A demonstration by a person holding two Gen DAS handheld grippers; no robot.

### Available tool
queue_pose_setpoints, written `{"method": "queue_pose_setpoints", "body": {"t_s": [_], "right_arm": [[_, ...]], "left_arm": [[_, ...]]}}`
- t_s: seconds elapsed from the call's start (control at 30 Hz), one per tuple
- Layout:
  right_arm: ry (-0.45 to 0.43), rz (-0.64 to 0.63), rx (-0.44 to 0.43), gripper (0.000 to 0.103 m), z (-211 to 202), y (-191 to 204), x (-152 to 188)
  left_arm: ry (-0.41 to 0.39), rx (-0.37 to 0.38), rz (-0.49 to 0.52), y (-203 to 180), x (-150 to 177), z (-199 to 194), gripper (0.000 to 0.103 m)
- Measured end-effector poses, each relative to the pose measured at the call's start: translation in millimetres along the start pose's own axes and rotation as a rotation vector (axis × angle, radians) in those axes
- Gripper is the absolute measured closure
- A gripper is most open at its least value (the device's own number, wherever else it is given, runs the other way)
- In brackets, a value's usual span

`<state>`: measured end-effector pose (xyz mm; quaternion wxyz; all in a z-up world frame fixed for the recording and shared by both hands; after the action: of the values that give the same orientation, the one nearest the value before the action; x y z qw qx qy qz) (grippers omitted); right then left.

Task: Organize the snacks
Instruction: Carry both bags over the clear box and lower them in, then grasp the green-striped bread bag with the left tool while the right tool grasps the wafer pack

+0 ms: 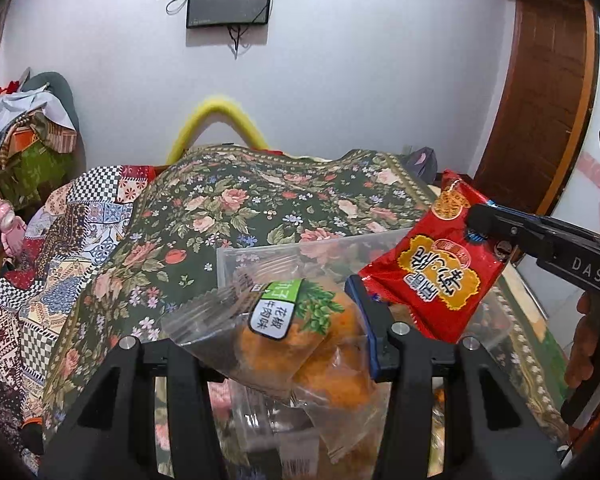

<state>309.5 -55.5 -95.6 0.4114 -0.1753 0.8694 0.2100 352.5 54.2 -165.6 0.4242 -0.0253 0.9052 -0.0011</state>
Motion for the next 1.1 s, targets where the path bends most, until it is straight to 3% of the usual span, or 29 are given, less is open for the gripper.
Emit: {"method": "queue_pose_setpoints", "body": {"t_s": [0.4,0.5,0.63,0.9,1.1], "right_arm": [[0.098,0.042,0.007,0.082,45.6,-15.8,7.4],[0.12,0.032,0.023,0.078,49.6,-17.9,10.4],[0.153,0.025,0.054,0.073,52.9,-24.0,17.2],[0.158,0.027,0.057,0.056,37.6,-26.4,18.4],[0.119,0.006,0.053,0.053,11.9,-20.8,12.6]], "left_arm": [[0.082,-0.015,0.008,-0.1,10.6,55.0,0.055],[0.101,-0.003,0.004,-1.8,14.0,58.7,0.055],[0.125,-0.002,-0.011,0.7,16.1,60.8,0.045],[0.101,0.024,-0.043,6.8,8.4,36.7,0.042],[0.051,0.02,-0.016,6.5,1.4,-0.5,0.038]]}}
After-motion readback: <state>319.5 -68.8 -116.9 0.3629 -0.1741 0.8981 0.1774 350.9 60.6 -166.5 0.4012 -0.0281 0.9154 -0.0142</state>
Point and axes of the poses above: each gripper's, at about its wrist camera, not at the fingertips, and z roughly the way its jaws point, y to its left, x to its underside, the point moved 9 cm from there along z, roughly the way its jaws point, and after that the axes turned 6 degrees about -x, right-handed, at the moved point
